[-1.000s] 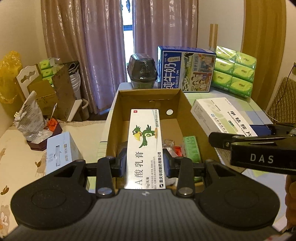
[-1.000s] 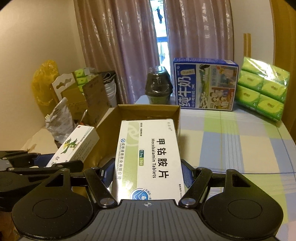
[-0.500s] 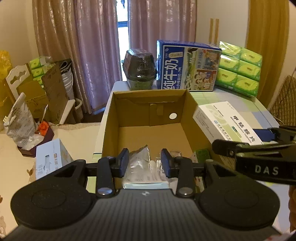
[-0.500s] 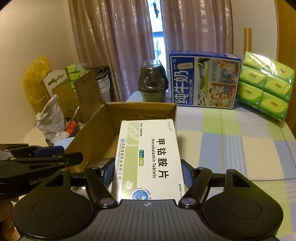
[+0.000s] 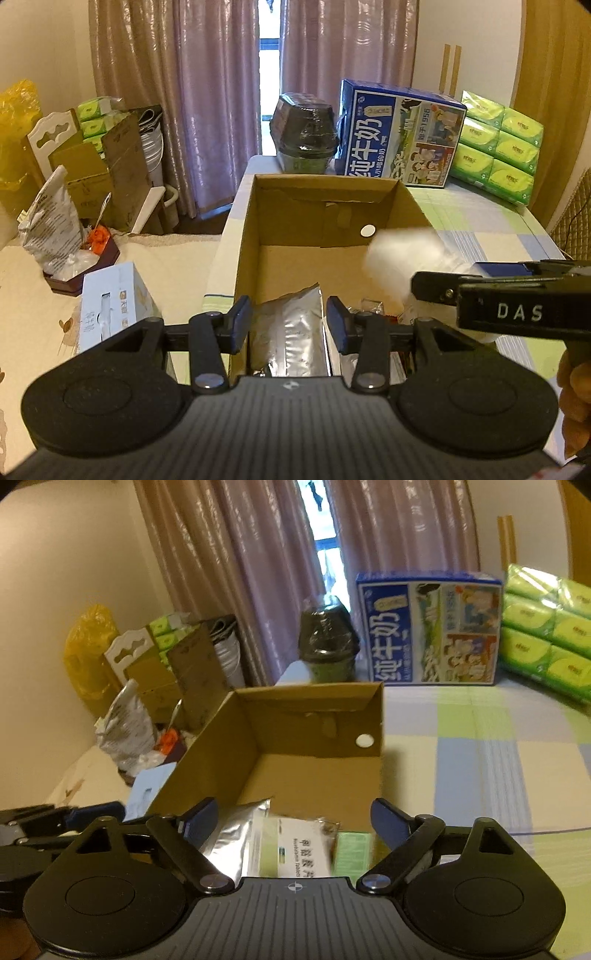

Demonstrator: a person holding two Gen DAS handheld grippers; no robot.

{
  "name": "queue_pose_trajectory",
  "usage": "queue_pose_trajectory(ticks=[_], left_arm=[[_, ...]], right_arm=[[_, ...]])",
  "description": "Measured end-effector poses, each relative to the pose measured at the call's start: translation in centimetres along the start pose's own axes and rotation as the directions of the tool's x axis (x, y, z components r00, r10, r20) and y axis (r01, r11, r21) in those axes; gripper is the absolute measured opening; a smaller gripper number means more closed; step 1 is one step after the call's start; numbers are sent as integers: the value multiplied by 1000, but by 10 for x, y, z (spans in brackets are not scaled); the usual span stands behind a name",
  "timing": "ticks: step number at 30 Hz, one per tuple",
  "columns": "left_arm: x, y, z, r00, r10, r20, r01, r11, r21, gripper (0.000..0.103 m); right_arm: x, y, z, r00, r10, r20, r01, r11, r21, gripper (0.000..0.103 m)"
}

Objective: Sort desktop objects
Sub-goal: 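Lower both medicine boxes into the cardboard box and open both tools, then withdraw both tools from the cardboard box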

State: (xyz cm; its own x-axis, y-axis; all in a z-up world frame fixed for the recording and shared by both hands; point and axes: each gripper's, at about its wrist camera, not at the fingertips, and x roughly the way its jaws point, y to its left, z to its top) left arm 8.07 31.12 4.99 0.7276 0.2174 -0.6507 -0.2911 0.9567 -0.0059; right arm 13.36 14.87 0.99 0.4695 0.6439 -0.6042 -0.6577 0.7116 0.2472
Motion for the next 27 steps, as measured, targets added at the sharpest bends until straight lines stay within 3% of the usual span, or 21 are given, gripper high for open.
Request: queue_pose_trajectory(ticks=[3, 7, 9, 11, 17, 27], left_arm=[[-5, 1, -3, 1000, 7, 2, -7, 1000, -6, 44], [-13, -1, -7, 1000, 13, 2, -13, 1000, -14, 58], [-19, -2, -9, 1000, 13, 0, -13, 1000, -20, 65], [-28, -4, -11, 1000, 15, 6, -14, 1000, -28, 82], [-58, -8, -13, 999, 25, 26, -25, 999, -20, 98], [-109, -17, -22, 998, 47, 50, -45, 998, -33, 102]], right_arm=[[-8, -5, -1, 1000, -11, -3, 11, 1000, 13, 88], [-24, -7, -5, 999, -32, 0, 32, 999, 14, 92], [-34, -8, -8, 999, -41, 4, 41, 999, 12, 96], [-44, -7, -12, 999, -53, 8, 53, 999, 7, 98], [-78, 2, -27, 997, -73, 10, 74, 997, -25, 101], [-122, 16, -58, 997, -81, -7, 80, 994, -68, 101]])
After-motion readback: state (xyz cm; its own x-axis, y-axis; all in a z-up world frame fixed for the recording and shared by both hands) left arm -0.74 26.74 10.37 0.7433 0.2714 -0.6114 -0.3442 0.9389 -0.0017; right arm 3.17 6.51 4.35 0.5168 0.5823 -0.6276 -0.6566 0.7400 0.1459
